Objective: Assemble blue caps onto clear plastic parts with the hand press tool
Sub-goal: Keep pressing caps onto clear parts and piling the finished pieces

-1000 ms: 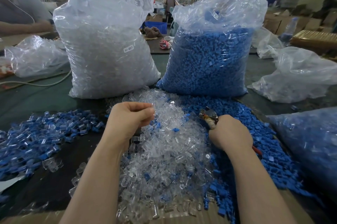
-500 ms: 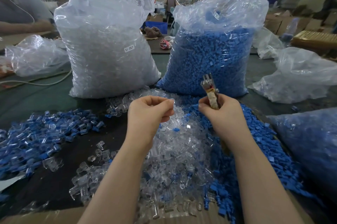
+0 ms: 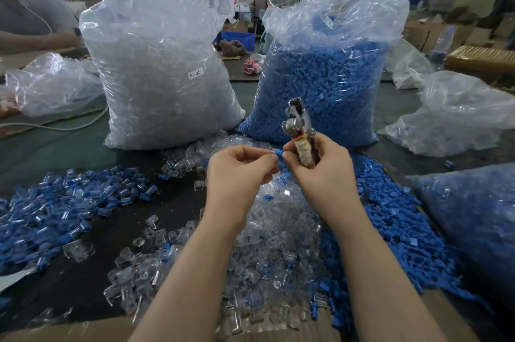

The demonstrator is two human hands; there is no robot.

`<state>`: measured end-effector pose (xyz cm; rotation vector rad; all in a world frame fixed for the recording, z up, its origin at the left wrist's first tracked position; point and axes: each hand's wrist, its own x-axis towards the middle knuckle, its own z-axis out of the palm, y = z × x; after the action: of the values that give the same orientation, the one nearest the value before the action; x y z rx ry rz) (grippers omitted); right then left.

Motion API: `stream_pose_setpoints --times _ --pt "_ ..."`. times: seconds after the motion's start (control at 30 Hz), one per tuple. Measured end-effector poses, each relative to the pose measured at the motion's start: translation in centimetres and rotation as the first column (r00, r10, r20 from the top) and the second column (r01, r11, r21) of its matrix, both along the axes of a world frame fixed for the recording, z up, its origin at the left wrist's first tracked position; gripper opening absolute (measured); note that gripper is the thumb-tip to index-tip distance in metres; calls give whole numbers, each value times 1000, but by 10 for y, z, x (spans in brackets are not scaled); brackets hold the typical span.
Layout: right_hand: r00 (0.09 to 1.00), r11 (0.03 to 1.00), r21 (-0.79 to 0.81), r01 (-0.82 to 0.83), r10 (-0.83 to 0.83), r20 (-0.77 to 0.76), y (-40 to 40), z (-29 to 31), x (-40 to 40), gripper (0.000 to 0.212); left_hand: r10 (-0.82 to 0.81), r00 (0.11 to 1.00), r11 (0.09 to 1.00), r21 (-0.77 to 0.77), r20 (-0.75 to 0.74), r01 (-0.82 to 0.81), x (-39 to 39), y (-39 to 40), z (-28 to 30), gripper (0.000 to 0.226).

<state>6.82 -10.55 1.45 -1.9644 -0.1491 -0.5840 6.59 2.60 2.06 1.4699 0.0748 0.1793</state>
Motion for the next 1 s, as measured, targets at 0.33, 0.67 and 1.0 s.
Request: stream_pose_setpoints --times 0.33,0.67,1.0 --pt "996 997 31 -72 74 -44 -4 -2 1 14 37 998 996 86 42 -40 -2 -7 -1 11" --pt "991 991 62 -115 119 -68 -7 -2 3 20 40 988 959 271 147 -79 0 -5 -4 20" --pt "969 973 98 -210 221 -110 -10 2 0 14 37 987 963 257 154 -77 1 -2 -6 11"
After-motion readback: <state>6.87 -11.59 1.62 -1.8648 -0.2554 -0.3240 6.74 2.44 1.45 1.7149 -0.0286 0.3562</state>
